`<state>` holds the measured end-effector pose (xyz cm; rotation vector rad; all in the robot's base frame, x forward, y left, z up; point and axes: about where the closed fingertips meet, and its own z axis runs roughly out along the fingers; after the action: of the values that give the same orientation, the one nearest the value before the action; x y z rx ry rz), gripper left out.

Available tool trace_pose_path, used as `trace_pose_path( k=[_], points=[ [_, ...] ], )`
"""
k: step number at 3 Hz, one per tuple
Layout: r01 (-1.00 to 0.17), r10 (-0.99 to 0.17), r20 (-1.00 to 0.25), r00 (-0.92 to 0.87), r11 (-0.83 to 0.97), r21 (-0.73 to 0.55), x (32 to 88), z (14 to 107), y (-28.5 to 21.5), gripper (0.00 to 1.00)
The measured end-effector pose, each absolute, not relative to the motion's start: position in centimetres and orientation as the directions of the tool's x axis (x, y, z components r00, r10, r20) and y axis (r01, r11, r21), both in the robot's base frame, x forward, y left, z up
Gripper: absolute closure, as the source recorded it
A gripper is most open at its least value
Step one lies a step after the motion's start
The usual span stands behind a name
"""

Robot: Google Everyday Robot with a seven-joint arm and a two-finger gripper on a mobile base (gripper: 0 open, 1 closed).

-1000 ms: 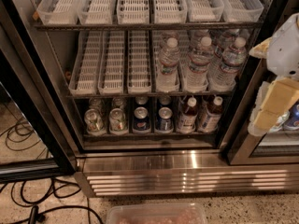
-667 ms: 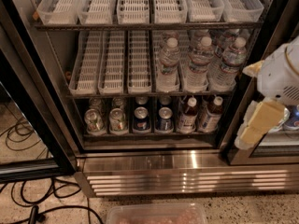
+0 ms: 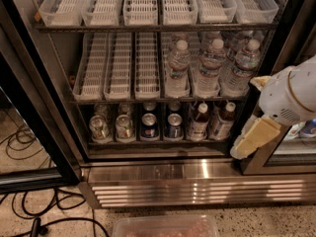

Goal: Pick water bottle from middle shelf of fridge

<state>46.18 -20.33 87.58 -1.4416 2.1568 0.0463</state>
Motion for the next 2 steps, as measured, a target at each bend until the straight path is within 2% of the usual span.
trace_pose_path(
  k=[1, 2],
  points=[
    [-0.866, -0.847, -0.451, -0.282, 0.427, -0.262, 46.18, 87.58, -20.33, 0.0],
    [-0.836, -0.805, -0.514, -0.297, 0.479, -0.268, 46.32, 86.85, -20.25, 0.0]
  ],
)
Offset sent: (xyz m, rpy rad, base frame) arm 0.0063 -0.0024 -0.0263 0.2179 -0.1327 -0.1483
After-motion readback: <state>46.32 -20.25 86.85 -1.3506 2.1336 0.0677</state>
